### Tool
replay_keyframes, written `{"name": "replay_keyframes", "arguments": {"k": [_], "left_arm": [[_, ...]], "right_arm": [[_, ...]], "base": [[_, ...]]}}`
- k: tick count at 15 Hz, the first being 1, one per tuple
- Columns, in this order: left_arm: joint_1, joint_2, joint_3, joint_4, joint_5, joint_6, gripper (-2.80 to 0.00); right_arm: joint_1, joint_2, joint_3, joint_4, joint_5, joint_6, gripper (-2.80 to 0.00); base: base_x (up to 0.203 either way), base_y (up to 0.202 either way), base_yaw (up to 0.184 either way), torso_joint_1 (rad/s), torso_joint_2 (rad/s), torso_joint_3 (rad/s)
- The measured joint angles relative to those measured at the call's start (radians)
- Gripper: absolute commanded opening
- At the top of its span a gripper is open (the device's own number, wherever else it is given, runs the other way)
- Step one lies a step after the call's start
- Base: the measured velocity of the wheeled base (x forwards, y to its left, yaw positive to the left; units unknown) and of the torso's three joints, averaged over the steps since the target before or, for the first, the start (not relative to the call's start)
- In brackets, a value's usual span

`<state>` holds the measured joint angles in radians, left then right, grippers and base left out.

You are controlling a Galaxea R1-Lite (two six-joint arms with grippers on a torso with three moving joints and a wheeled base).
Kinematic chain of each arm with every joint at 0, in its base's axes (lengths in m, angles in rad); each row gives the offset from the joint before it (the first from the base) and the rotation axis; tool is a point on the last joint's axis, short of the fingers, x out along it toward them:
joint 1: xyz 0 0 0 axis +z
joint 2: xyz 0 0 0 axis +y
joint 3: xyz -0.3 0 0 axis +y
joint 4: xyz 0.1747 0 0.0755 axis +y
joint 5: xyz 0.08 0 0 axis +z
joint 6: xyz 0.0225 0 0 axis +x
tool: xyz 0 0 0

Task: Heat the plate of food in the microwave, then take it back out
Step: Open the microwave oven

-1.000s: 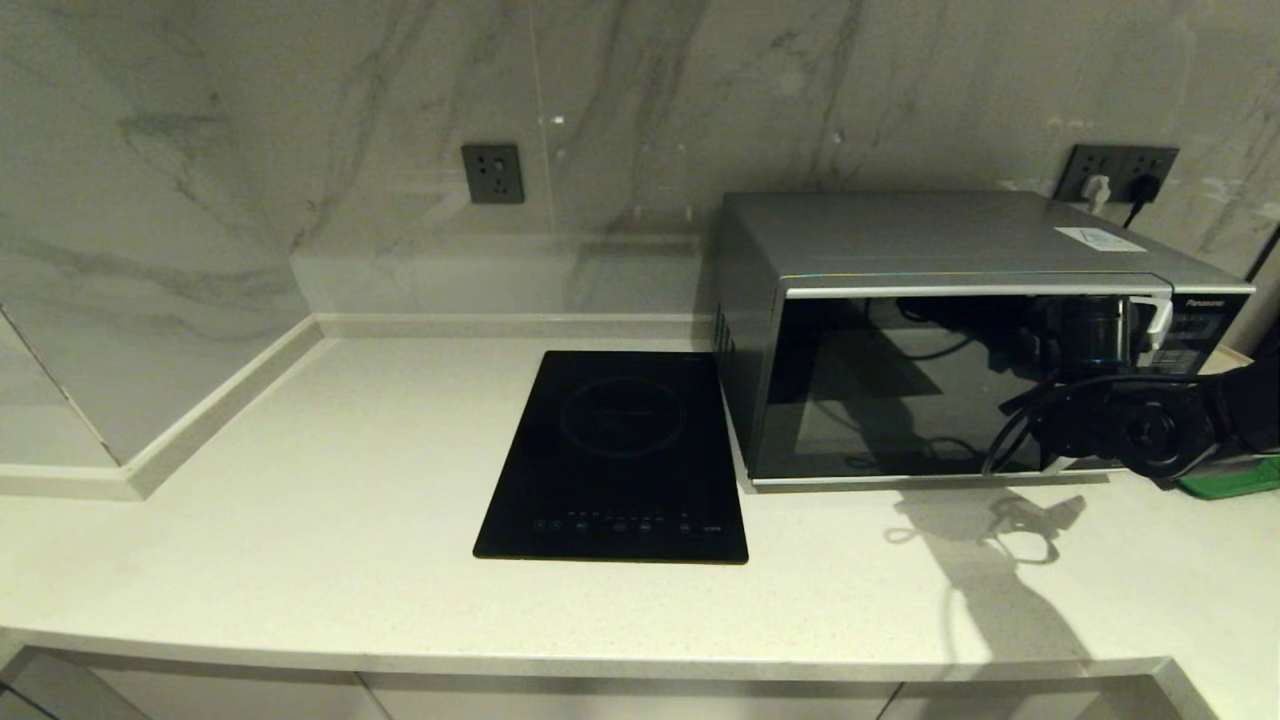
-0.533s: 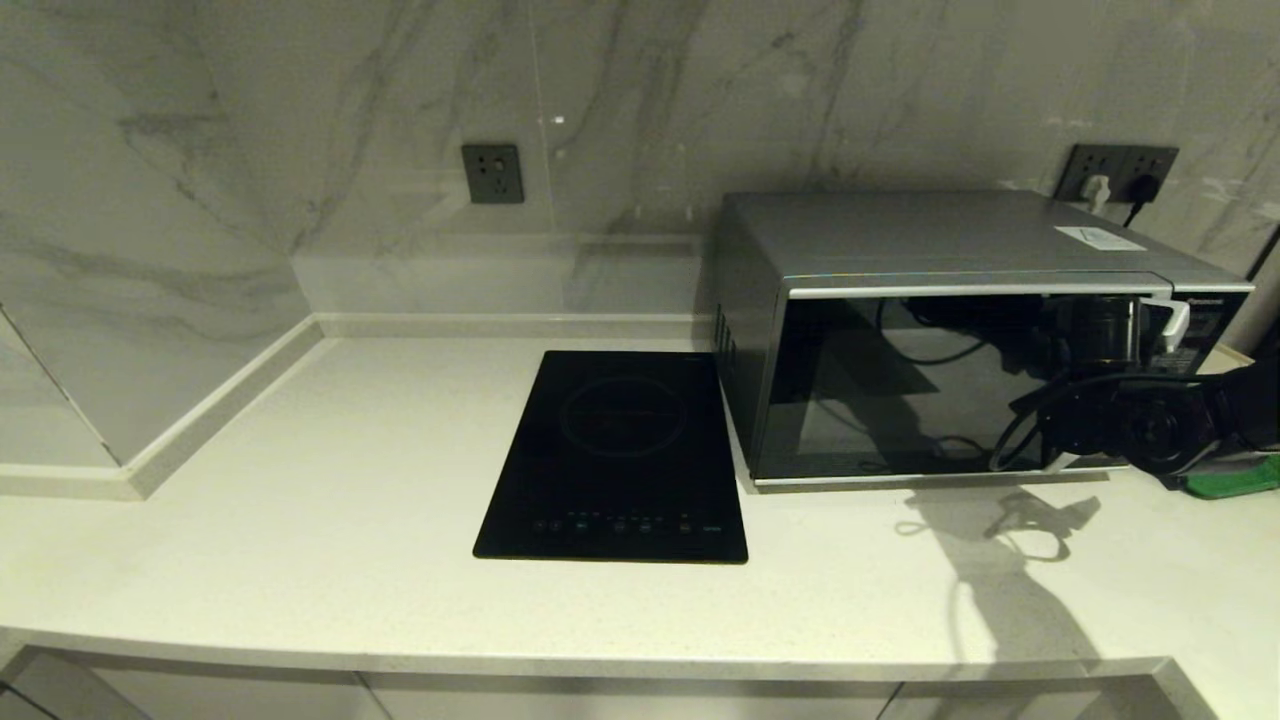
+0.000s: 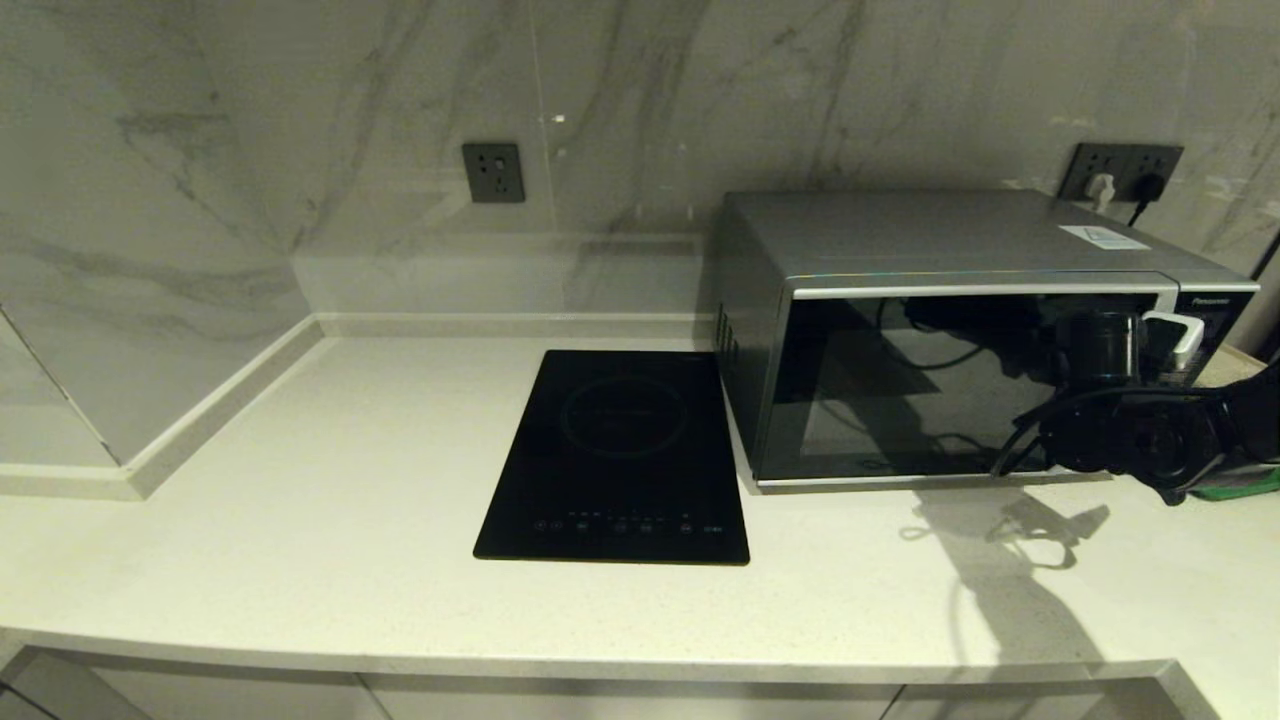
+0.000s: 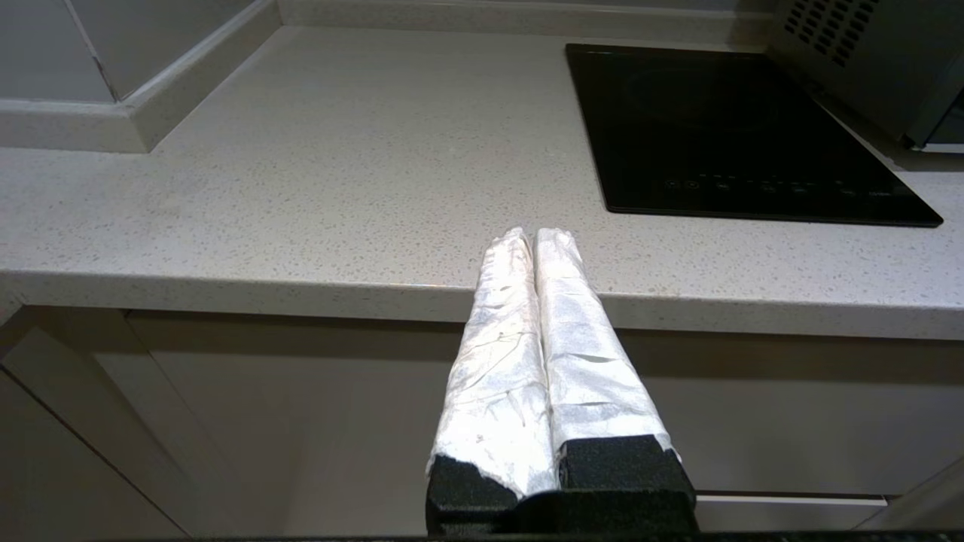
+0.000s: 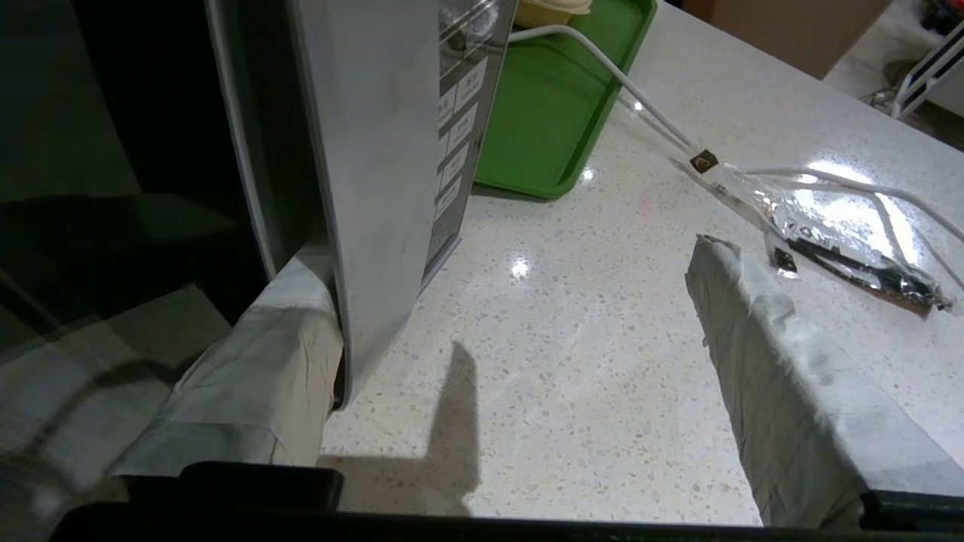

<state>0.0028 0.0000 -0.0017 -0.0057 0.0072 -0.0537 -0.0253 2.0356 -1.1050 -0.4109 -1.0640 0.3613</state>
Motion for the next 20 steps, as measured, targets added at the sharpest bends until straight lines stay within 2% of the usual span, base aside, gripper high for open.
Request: {"name": "replay_keyframes", "arguments": {"k": [3,6,11,15,20], "left_arm": [[0.000,0.000,0.000,0.000,0.000,0.000,-2.80],[-0.001,0.000,0.000,0.001,0.000,0.000,-2.80],[0.000,0.000,0.000,0.000,0.000,-0.001,-2.80],[0.000,0.000,0.000,0.000,0.000,0.000,-2.80],[0.000,0.000,0.000,0.000,0.000,0.000,-2.80]], "right_arm": [[0.014,-0.071,0.087,0.002,0.003,0.036,0.00],[0.067,-0.170,0.150,0.027,-0.011,0.033,0.00],[0.126,-0.212,0.147,0.040,0.036,-0.015,0.00],[0.132,-0.194,0.130,0.039,0.069,-0.044,0.00],[0.099,-0.092,0.023,0.037,0.070,-0.043,0.00]], "base": [[0.000,0.000,0.000,0.000,0.00,0.000],[0.000,0.000,0.000,0.000,0.00,0.000],[0.000,0.000,0.000,0.000,0.00,0.000],[0.000,0.000,0.000,0.000,0.00,0.000],[0.000,0.000,0.000,0.000,0.00,0.000]]}}
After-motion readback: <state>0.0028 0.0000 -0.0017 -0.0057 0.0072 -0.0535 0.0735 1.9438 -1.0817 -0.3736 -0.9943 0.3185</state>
